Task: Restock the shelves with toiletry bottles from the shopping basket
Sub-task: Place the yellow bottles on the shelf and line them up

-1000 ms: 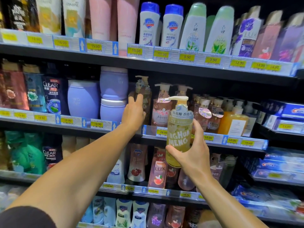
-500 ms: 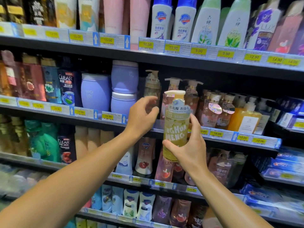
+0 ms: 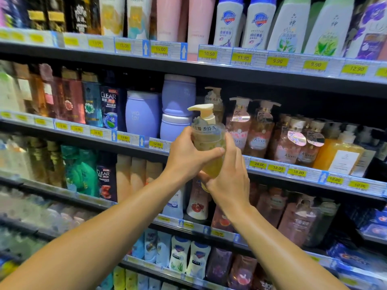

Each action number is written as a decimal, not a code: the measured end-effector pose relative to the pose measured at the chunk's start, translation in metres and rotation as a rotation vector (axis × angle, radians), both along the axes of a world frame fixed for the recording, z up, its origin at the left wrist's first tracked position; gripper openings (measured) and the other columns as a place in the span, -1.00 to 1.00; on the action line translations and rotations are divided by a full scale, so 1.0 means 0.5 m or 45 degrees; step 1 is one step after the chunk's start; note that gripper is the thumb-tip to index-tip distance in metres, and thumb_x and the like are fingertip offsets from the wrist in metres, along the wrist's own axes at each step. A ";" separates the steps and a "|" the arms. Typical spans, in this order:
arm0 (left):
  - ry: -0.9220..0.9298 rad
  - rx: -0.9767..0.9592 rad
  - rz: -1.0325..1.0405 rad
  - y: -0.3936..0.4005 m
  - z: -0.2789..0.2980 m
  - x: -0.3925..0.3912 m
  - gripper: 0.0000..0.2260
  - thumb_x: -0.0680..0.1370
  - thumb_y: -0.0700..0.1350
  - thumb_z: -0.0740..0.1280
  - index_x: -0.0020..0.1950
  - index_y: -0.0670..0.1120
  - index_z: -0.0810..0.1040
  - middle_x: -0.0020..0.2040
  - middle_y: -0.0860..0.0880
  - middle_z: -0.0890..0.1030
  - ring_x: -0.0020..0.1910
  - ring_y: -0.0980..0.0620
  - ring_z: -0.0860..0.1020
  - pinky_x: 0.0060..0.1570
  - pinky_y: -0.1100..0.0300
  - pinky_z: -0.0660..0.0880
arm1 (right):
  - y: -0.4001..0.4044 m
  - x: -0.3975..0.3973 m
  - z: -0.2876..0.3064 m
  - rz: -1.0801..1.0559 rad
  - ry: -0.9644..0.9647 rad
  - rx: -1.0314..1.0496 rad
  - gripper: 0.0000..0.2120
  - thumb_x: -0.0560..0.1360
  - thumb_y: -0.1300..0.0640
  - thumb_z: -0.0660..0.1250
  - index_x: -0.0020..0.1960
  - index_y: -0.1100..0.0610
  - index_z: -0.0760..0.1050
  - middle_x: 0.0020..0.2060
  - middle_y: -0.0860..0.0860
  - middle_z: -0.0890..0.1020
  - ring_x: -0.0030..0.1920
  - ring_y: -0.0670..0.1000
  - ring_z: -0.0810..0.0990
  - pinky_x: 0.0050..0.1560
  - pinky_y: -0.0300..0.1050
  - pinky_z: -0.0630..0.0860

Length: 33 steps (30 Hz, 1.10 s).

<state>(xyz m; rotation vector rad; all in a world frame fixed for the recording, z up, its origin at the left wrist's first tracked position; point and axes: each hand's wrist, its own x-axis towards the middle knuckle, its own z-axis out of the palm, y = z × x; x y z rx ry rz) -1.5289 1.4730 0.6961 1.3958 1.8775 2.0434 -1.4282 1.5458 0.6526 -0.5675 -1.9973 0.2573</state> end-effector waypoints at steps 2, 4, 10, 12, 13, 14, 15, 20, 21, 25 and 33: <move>0.019 0.050 0.016 -0.007 0.014 -0.010 -0.48 0.23 0.06 0.59 0.12 -0.01 0.54 0.00 0.09 0.68 0.00 0.15 0.63 0.07 0.02 0.59 | 0.015 0.009 0.001 0.094 -0.048 0.001 -0.11 0.35 -0.06 0.48 0.54 -0.03 0.09 0.38 -0.07 0.36 0.33 0.02 0.39 0.23 0.00 0.44; 0.040 0.128 0.045 -0.012 0.034 -0.021 -0.50 0.23 0.01 0.59 0.11 -0.05 0.55 0.00 0.08 0.68 0.01 0.08 0.64 0.09 -0.02 0.57 | 0.040 0.026 -0.003 0.076 -0.076 0.075 -0.33 0.41 -0.07 0.37 0.46 0.08 0.28 0.35 -0.01 0.41 0.33 0.04 0.39 0.31 0.05 0.39; 0.196 0.332 0.072 -0.002 0.108 -0.054 -0.40 0.24 -0.06 0.62 0.20 -0.08 0.48 0.04 0.05 0.65 0.03 0.09 0.62 0.07 0.08 0.58 | 0.118 0.068 -0.045 -0.341 -0.314 0.212 -0.37 0.43 -0.01 0.45 0.41 0.20 0.38 0.37 0.09 0.40 0.41 0.14 0.28 0.46 0.10 0.20; 0.235 0.335 0.045 0.016 0.119 -0.058 -0.39 0.26 -0.10 0.63 0.23 -0.08 0.47 0.06 0.04 0.64 0.05 0.11 0.61 0.07 0.10 0.58 | 0.125 0.072 -0.058 -0.400 -0.368 0.222 -0.34 0.41 -0.02 0.46 0.41 0.21 0.36 0.39 0.11 0.39 0.44 0.16 0.25 0.48 0.14 0.15; 0.249 0.324 0.048 0.028 0.123 -0.060 -0.39 0.26 -0.10 0.62 0.24 -0.06 0.47 0.07 0.05 0.64 0.05 0.13 0.61 0.07 0.13 0.57 | 0.126 0.072 -0.062 -0.413 -0.391 0.226 -0.33 0.41 -0.03 0.47 0.42 0.21 0.35 0.40 0.12 0.38 0.45 0.17 0.23 0.49 0.15 0.14; 0.261 0.307 0.055 0.039 0.125 -0.061 -0.39 0.25 -0.08 0.61 0.24 -0.04 0.47 0.07 0.07 0.63 0.06 0.14 0.60 0.07 0.14 0.56 | 0.127 0.071 -0.064 -0.423 -0.411 0.232 -0.31 0.41 -0.03 0.47 0.43 0.21 0.34 0.41 0.11 0.37 0.47 0.16 0.22 0.49 0.16 0.13; 0.266 0.284 0.058 0.052 0.127 -0.063 -0.38 0.24 -0.07 0.59 0.25 -0.03 0.47 0.08 0.08 0.63 0.06 0.13 0.59 0.08 0.13 0.56 | 0.129 0.070 -0.064 -0.434 -0.428 0.237 -0.30 0.41 -0.04 0.47 0.44 0.20 0.33 0.42 0.11 0.36 0.47 0.16 0.21 0.49 0.16 0.12; 0.209 0.175 0.056 0.106 0.122 -0.085 -0.38 0.25 -0.10 0.61 0.25 -0.09 0.47 0.08 0.02 0.64 0.07 0.06 0.61 0.11 -0.01 0.56 | 0.142 0.069 -0.057 -0.471 -0.437 0.247 -0.30 0.40 -0.03 0.47 0.44 0.19 0.34 0.42 0.11 0.36 0.46 0.16 0.23 0.49 0.15 0.15; 0.193 0.175 0.056 0.114 0.119 -0.089 -0.38 0.25 -0.11 0.61 0.25 -0.10 0.47 0.08 0.01 0.65 0.06 0.06 0.62 0.11 -0.02 0.56 | 0.145 0.070 -0.057 -0.473 -0.432 0.253 -0.30 0.40 -0.03 0.48 0.44 0.19 0.34 0.41 0.11 0.37 0.45 0.16 0.24 0.48 0.15 0.17; 0.188 0.149 0.081 0.137 0.105 -0.096 -0.38 0.21 -0.11 0.62 0.22 -0.07 0.48 0.05 0.04 0.65 0.04 0.08 0.63 0.09 -0.02 0.57 | 0.152 0.071 -0.063 -0.483 -0.410 0.291 -0.29 0.36 -0.01 0.51 0.42 0.20 0.37 0.38 0.12 0.40 0.42 0.16 0.27 0.47 0.16 0.20; 0.226 0.025 0.198 0.176 0.082 -0.099 -0.54 0.25 -0.08 0.58 0.08 0.01 0.51 0.04 0.06 0.47 0.01 0.16 0.50 -0.01 0.31 0.45 | 0.156 0.069 -0.066 -0.481 -0.391 0.298 -0.30 0.36 0.00 0.51 0.42 0.19 0.38 0.37 0.12 0.41 0.42 0.17 0.28 0.46 0.17 0.20</move>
